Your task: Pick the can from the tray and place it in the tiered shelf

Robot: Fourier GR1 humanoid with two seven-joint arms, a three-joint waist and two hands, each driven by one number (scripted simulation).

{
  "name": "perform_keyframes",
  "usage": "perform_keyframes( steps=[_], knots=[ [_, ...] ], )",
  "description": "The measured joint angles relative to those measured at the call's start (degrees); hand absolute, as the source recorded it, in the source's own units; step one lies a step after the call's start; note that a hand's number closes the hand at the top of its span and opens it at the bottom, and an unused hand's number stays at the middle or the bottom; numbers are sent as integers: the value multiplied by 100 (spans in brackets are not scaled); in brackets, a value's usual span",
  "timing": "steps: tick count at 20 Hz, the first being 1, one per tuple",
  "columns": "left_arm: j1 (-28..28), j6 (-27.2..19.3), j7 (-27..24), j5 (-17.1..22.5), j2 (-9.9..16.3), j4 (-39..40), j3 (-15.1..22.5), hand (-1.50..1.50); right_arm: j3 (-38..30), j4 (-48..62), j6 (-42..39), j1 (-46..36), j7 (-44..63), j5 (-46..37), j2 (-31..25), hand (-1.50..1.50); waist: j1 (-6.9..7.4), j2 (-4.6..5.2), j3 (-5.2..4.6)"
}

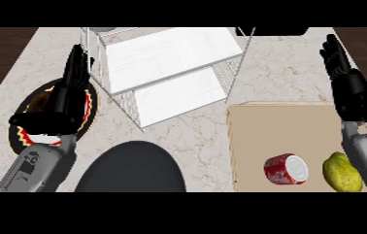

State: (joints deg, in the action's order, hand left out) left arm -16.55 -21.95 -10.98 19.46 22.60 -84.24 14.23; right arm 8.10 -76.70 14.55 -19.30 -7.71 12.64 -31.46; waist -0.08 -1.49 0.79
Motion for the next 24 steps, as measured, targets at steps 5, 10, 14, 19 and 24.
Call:
perform_keyframes(
  steps=[5, 10, 14, 19, 24],
  knots=[
    [687, 118, 587, 268, 210, 387, -123, 0, -637, -577, 200, 853, -90, 262, -330, 150, -270, 40, -58],
    [1364, 294, 1220, 629, 239, 830, -97, 0, -1079, -248, 522, 2140, 389, 241, -707, -150, -576, 96, -94],
    [1439, 494, 1566, 800, 318, 747, -105, 0, -1498, -888, 344, 3373, 235, 724, -597, -150, -492, 63, -71],
    [1460, 645, 1769, 871, 362, 650, -124, 0, -1817, -1968, -396, 4765, -175, 1069, -727, -150, -361, 68, -70],
    [1495, 709, 1832, 811, 341, 561, -82, 0, -2059, -3281, -914, 5775, 153, 1278, -1025, -150, -251, 84, -74]
  ],
)
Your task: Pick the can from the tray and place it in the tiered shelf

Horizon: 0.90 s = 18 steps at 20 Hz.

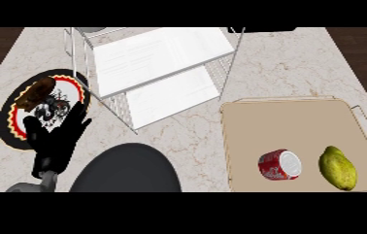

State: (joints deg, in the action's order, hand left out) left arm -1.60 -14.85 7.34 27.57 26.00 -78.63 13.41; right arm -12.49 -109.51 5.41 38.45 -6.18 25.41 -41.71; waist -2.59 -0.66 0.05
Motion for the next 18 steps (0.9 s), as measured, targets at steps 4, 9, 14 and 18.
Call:
perform_keyframes(
  steps=[4, 9, 14, 18],
  knots=[
    [-72, 19, 85, -44, -19, 37, -15, 0, -233, -1097, -80, 551, 777, 28, -316, -150, 62, 15, -2],
    [-127, 58, 143, -112, -78, 1, 17, 0, -404, -2187, 352, 762, 2251, -155, -631, -150, 173, 39, -2],
    [-254, 136, 187, -186, -129, 73, 26, 0, -254, -2578, 1084, 247, 3831, -426, -1074, -150, 301, 75, -5],
    [-363, 225, 217, -209, -164, 204, -10, 0, 119, -2609, 1494, -288, 4921, -743, -1565, -150, 370, 86, 2]
  ],
)
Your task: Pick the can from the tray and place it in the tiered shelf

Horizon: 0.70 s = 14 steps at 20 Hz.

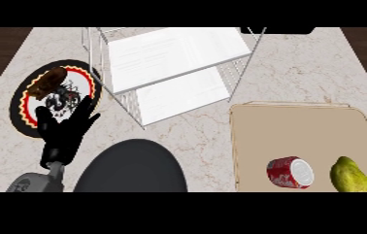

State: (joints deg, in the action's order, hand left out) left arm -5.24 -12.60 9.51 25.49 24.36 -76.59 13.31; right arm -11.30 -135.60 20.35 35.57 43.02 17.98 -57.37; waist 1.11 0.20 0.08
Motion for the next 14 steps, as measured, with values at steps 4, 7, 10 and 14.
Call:
perform_keyframes(
  steps=[4, 7, 10, 14],
  knots=[
    [-60, 12, 82, -66, -53, 1, -3, 0, 737, 8, 249, -692, 840, -420, -276, -150, 57, 3, 5],
    [-46, 5, 137, -105, -97, -56, -15, 0, 1275, 15, 229, -1199, 1295, -742, -417, -150, 67, 0, 5],
    [-11, 53, 136, -120, -104, -51, -79, 0, 1842, 143, 192, -1646, 1544, -1108, -384, -150, 62, -5, 5],
    [5, 81, 188, -178, -110, -29, -128, 0, 2452, 217, 182, -1949, 1791, -1649, -200, -150, 18, -20, 11]
  ],
)
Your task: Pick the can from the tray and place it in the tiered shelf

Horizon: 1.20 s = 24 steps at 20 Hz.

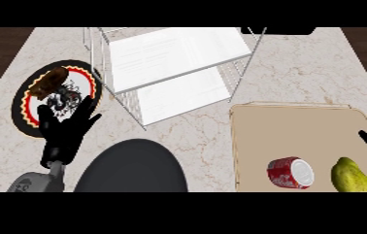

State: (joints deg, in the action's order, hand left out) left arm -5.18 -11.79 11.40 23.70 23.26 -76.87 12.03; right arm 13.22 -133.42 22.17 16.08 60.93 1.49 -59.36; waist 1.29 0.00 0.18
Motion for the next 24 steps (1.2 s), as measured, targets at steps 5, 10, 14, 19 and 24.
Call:
perform_keyframes(
  steps=[5, 10, 14, 19, 24],
  knots=[
    [39, 87, -112, -65, -41, 40, -67, 0, 573, 347, -38, -422, 252, -671, 331, -150, -12, -6, 2],
    [119, 126, -141, -99, -86, -24, -135, 0, 944, 657, -121, -792, 447, -1117, 735, -150, -41, -12, -1],
    [135, 156, -101, -123, -111, -25, -194, 0, 1194, 886, -174, -1006, 554, -1509, 1102, -150, -62, -19, 3],
    [105, 219, 35, -140, -62, 15, -296, 0, 1385, 1383, -238, -1114, 553, -1936, 1481, -150, -86, -20, 6],
    [154, 167, 2, -257, -177, -17, -300, 0, 1453, 1813, -296, -1127, 481, -2329, 1810, -150, -103, -30, 15]
  ],
)
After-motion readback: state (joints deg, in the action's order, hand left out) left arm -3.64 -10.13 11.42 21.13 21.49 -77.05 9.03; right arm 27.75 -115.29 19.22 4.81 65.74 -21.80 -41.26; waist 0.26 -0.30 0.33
